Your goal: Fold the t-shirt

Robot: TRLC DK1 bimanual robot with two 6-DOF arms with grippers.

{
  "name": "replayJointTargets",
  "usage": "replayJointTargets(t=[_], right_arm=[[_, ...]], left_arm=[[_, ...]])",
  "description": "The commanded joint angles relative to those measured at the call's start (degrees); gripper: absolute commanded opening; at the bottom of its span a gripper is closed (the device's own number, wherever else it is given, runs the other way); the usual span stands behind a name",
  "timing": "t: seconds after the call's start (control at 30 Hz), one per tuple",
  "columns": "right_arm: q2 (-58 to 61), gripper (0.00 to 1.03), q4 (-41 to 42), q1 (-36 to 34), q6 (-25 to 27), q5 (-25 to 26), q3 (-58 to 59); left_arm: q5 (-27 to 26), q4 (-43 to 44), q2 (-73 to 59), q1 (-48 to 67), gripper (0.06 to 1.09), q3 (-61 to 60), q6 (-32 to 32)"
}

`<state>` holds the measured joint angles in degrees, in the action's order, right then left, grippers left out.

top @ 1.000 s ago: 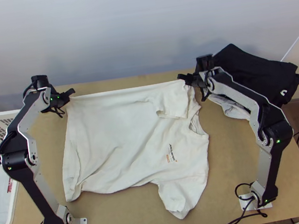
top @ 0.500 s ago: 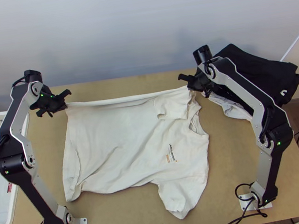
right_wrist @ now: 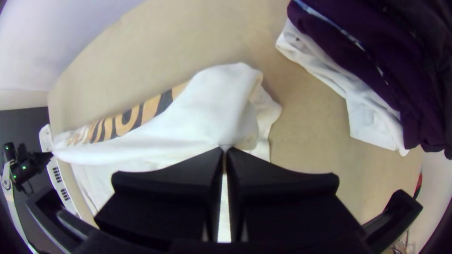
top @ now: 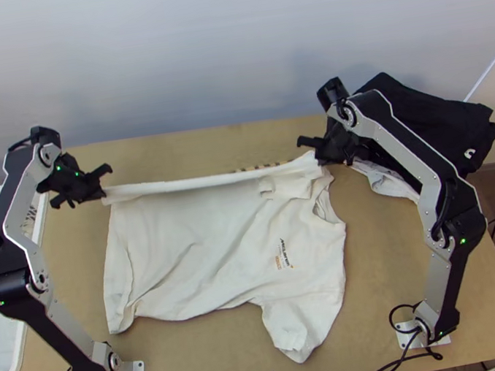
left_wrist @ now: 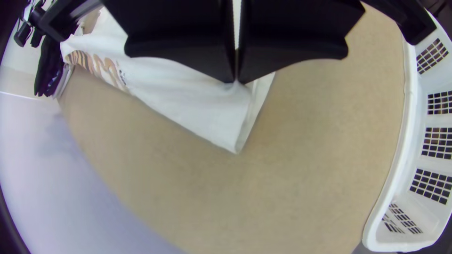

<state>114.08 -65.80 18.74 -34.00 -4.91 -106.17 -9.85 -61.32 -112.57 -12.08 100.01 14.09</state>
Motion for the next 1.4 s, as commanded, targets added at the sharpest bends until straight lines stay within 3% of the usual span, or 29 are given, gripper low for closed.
replayJointTargets(t=[0.0,0.17,0.47,0.5,0.53,0.6,0.63,0.73,0.8,0.93,1.13,1.23,1.37], right_arm=[[-3.25,0.03,-2.4,1.56,1.13,0.25,7.38],[-7.38,0.03,4.01,3.58,1.04,0.25,16.17],[-7.38,0.03,7.88,4.64,0.95,0.42,21.09],[-7.38,0.03,8.14,4.72,1.39,0.95,21.44],[-7.47,0.12,8.14,4.9,1.65,1.74,21.71],[-8.61,0.41,8.14,4.99,1.65,2.45,23.29],[-9.32,0.53,8.14,5.08,1.65,2.45,24.08],[-12.48,0.75,7.62,5.25,1.22,2.53,27.33],[-15.73,0.82,7.09,5.43,0.95,2.53,30.23],[-23.38,0.86,4.54,6.48,0.95,2.62,35.51],[-31.03,0.86,4.19,7.45,1.04,2.62,42.36],[-31.38,0.86,4.19,7.54,0.78,2.53,43.94],[-30.76,0.86,4.19,9.03,0.42,2.53,44.56]], left_arm=[[0.27,2.78,3.59,-1.2,0.09,-8.86,-2.4],[0.44,5.33,3.94,-1.11,0.09,-13.61,-2.84],[1.67,6.21,3.77,-0.76,0.09,-15.9,-2.84],[1.67,6.21,3.68,-0.76,0.13,-15.9,-3.36],[1.58,5.95,3.68,-0.58,0.28,-15.98,-4.33],[1.58,4.28,3.77,0.03,0.69,-16.16,-7.23],[1.67,3.49,3.85,0.39,0.81,-16.16,-8.73],[3.17,2.96,5.44,1.0,0.96,-16.77,-11.01],[3.34,2.87,7.63,0.74,0.97,-17.3,-12.33],[3.34,3.05,14.05,-1.02,0.96,-21.26,-19.36],[5.89,-9.61,25.21,-1.37,0.96,-30.13,-40.45],[6.07,-17.69,30.92,-0.93,0.83,-33.03,-47.4],[7.21,-25.43,33.03,0.21,0.74,-35.85,-49.77]])
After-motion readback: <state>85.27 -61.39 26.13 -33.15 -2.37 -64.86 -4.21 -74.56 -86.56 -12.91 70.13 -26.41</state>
